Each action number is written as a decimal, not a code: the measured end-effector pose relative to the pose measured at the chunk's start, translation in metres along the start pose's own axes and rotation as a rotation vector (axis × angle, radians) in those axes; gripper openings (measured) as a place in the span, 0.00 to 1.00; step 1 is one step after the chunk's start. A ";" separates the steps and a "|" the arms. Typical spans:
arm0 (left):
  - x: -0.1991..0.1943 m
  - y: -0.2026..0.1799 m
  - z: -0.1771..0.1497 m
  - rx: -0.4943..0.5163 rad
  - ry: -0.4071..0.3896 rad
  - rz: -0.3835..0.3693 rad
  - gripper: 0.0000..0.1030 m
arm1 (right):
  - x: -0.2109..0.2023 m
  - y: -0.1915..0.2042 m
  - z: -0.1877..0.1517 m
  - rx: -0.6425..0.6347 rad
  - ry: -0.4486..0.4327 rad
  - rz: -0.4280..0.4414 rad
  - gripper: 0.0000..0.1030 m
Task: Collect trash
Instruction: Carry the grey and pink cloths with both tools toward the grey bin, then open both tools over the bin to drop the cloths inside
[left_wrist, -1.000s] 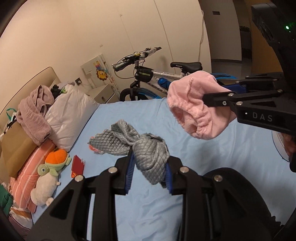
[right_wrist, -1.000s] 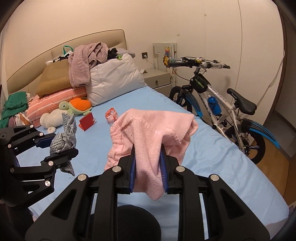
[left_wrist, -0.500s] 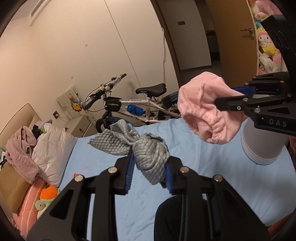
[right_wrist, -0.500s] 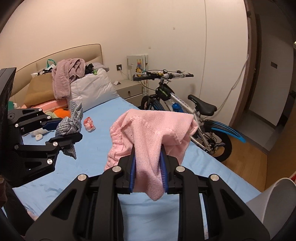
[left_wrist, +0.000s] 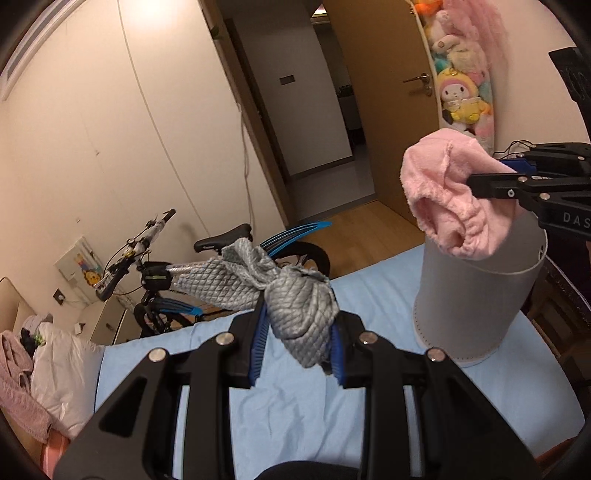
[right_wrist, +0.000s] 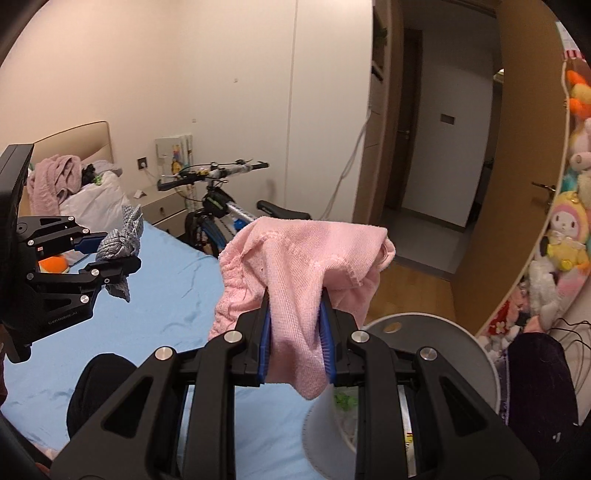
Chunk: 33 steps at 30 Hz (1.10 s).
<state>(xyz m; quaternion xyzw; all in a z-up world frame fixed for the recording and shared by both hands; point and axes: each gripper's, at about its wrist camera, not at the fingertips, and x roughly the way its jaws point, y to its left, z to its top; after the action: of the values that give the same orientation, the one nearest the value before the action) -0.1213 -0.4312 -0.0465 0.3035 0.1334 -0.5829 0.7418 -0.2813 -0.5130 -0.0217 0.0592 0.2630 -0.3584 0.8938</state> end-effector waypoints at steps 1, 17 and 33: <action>0.003 -0.004 0.006 0.008 -0.008 -0.019 0.28 | -0.005 -0.008 -0.001 0.006 -0.004 -0.028 0.20; 0.035 -0.095 0.069 0.133 -0.083 -0.319 0.28 | -0.052 -0.088 -0.014 0.088 -0.001 -0.273 0.20; 0.062 -0.142 0.071 0.184 -0.100 -0.391 0.86 | -0.035 -0.121 -0.028 0.203 0.054 -0.318 0.46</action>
<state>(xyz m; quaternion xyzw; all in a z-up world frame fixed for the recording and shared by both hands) -0.2495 -0.5422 -0.0669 0.3093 0.0989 -0.7395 0.5896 -0.3953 -0.5729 -0.0175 0.1165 0.2555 -0.5180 0.8080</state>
